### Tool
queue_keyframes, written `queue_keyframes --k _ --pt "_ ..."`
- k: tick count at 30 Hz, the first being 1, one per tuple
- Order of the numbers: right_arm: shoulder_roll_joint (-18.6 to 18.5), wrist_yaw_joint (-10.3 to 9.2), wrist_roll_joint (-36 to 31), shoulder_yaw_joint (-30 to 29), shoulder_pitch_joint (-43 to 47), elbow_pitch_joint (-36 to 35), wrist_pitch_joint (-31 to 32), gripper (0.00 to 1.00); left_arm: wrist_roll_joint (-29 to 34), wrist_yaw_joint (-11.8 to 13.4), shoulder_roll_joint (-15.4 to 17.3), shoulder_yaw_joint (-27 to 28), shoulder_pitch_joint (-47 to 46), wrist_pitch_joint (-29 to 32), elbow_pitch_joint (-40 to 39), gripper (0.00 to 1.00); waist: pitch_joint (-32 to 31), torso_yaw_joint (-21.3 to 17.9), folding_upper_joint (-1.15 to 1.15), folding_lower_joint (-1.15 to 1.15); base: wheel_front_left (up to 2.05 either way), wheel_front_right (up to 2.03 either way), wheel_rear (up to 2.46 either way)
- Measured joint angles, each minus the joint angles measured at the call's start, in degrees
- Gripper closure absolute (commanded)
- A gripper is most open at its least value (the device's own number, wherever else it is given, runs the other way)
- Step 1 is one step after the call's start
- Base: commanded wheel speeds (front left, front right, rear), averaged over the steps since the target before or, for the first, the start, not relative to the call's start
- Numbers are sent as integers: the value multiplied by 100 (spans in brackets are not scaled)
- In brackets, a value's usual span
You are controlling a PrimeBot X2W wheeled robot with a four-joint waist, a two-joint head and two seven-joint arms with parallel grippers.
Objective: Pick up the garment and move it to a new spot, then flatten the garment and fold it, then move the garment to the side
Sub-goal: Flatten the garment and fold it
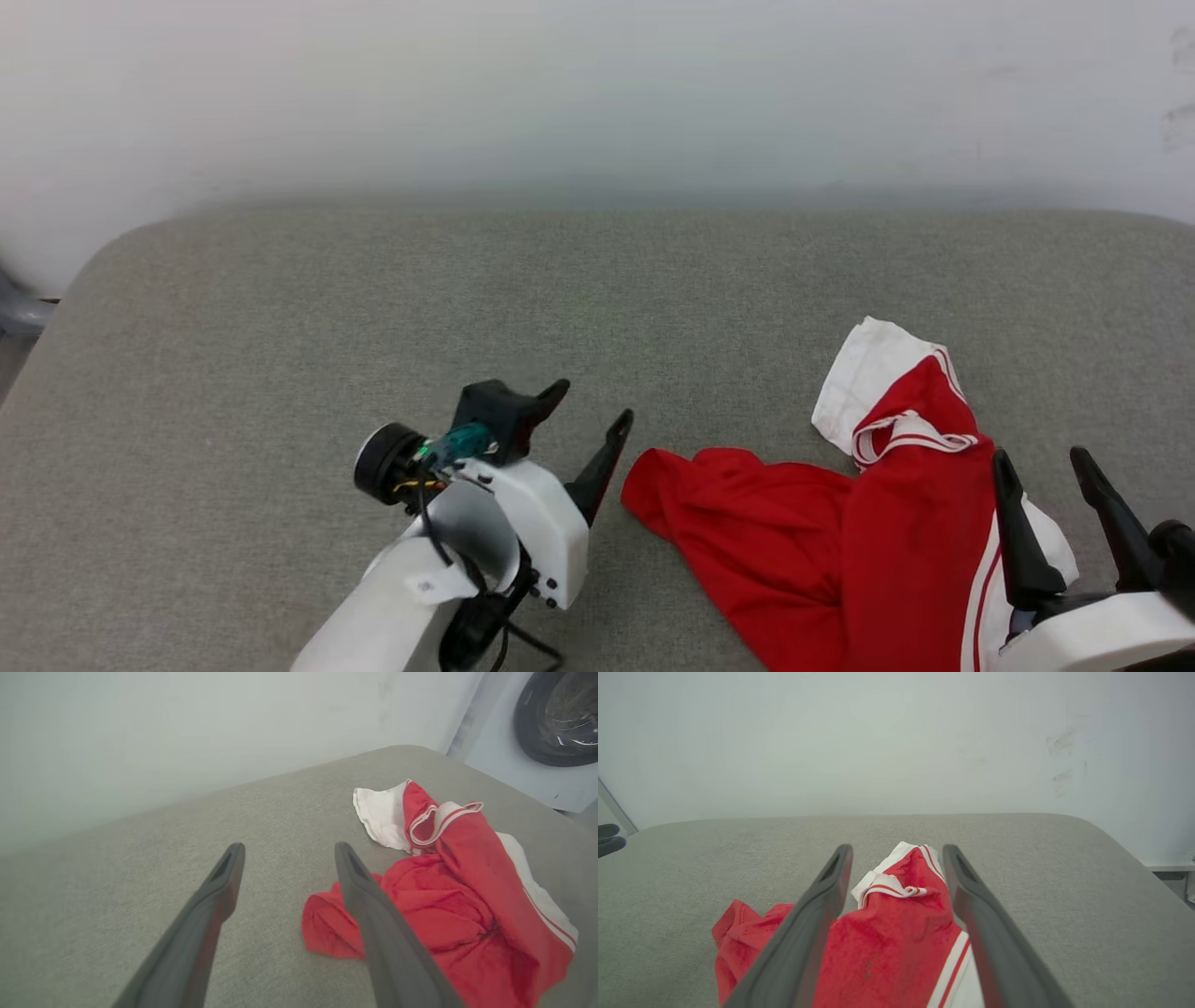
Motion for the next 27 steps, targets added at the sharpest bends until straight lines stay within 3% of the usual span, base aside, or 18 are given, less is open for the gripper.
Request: queue_keyframes --k 9,16,23,24,25,27 --pt "1 0 64 112 -293 12 5 0 -358 -456 -269 -850 -1067 1405 764 0 485 -414 0 0 0 0 0" --pt "0 -1 118 174 -475 145 -119 0 -714 -502 -200 -1780 -1675 2206 1287 0 936 -724 0 0 0 0 0" --pt "3 0 203 210 -584 333 -240 0 -1190 -495 118 -2984 -2147 2955 1623 0 1186 -1032 0 0 0 0 0" --pt "0 0 203 207 -589 347 -264 0 -1290 -493 157 -3117 -2219 3034 1621 54 1196 -1058 0 0 0 0 0" --pt "1 -1 205 208 -591 363 -277 0 -1377 -492 201 -3256 -2281 3069 1606 95 1202 -1079 0 0 0 0 0" --pt "1 -1 222 199 -597 393 -280 0 -1469 -491 267 -3494 -2401 3083 1606 100 1198 -1095 0 0 0 0 0"
